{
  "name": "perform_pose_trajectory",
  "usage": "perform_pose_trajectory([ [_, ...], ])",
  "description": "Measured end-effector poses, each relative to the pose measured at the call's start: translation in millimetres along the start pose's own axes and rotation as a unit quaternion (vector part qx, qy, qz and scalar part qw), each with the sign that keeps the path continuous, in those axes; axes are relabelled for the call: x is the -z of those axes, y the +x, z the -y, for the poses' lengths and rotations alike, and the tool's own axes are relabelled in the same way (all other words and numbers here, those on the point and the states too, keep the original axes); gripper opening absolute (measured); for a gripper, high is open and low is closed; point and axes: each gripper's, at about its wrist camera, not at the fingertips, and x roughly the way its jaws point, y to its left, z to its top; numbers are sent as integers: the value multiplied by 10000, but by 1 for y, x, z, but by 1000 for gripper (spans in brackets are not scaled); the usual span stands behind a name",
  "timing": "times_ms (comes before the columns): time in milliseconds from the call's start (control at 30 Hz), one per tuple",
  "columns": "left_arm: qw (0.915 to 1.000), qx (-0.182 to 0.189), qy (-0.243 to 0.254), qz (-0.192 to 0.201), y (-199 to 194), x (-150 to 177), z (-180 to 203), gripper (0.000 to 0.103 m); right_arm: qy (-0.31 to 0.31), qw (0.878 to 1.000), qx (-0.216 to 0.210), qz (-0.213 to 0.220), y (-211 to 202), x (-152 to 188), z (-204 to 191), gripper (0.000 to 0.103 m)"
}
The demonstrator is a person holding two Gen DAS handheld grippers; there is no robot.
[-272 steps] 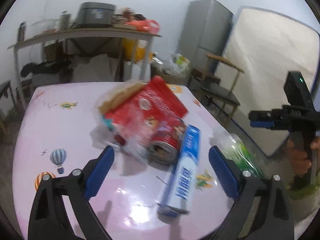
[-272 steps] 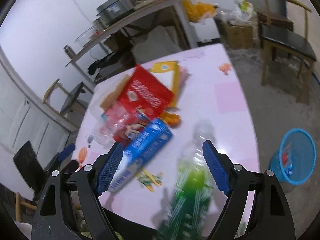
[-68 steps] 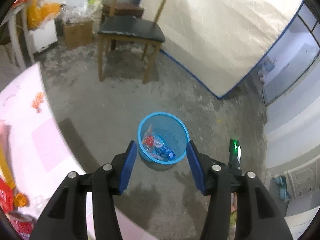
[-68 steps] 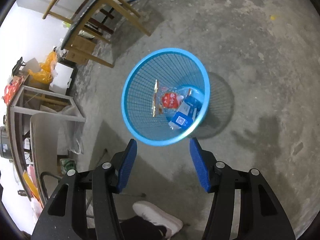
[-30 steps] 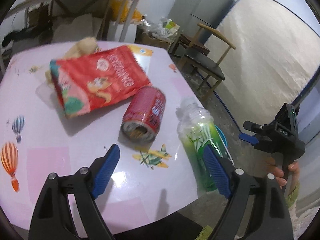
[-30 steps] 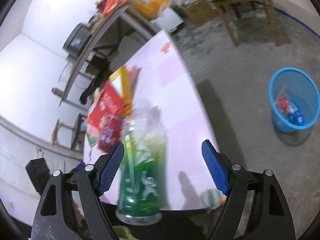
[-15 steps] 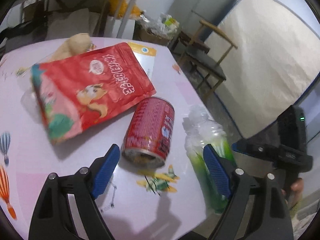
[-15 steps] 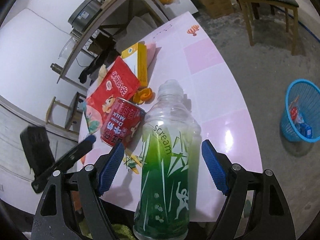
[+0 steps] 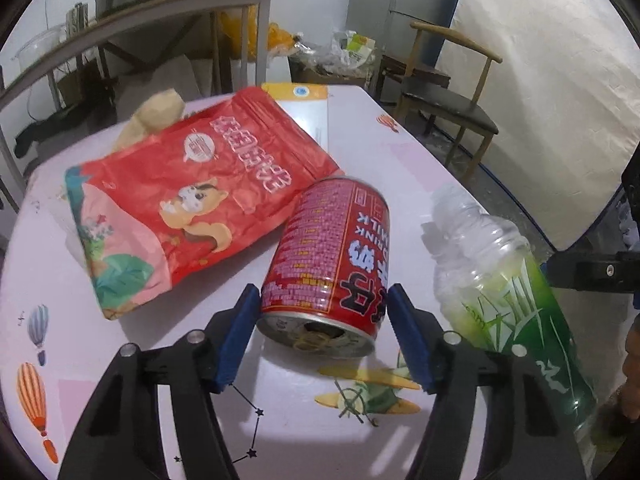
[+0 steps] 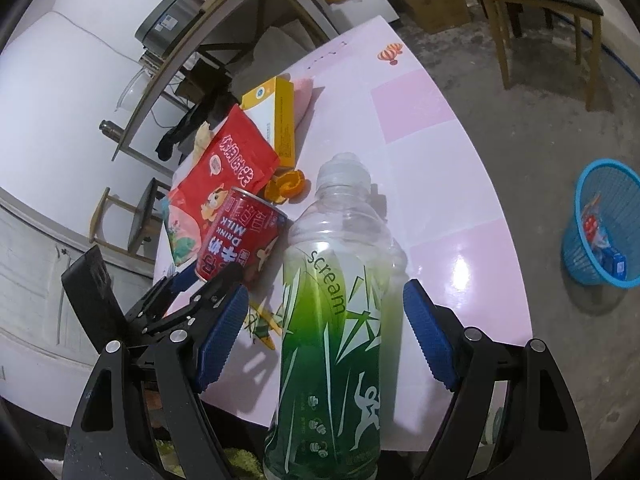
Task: Collect trash
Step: 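Grasp the red can with the left tool while the right tool grasps the green bottle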
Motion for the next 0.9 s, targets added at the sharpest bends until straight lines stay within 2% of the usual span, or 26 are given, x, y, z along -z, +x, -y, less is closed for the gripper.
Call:
perform_pose_trajectory([
  [333,9997,-17,-124,203,-47,-2,-12,63,-3,10000,-25,-18,-4,3,2,76],
  [467,9997,-30,-153,183,-56,-2,-16,63,-17,10000,-54,-25,-3,2,1,76],
  [667,9996,-172,89,200,-72,2,-8,62,-8,10000,-53,-60,-4,3,2,76],
  [767,9997,-134,163,101,-73,2,-5,60,60,9999,-75,-105,-1,3,4,76],
  [900,9996,-116,177,172,-70,1,-2,60,150,9996,-149,-174,3,3,7,76],
])
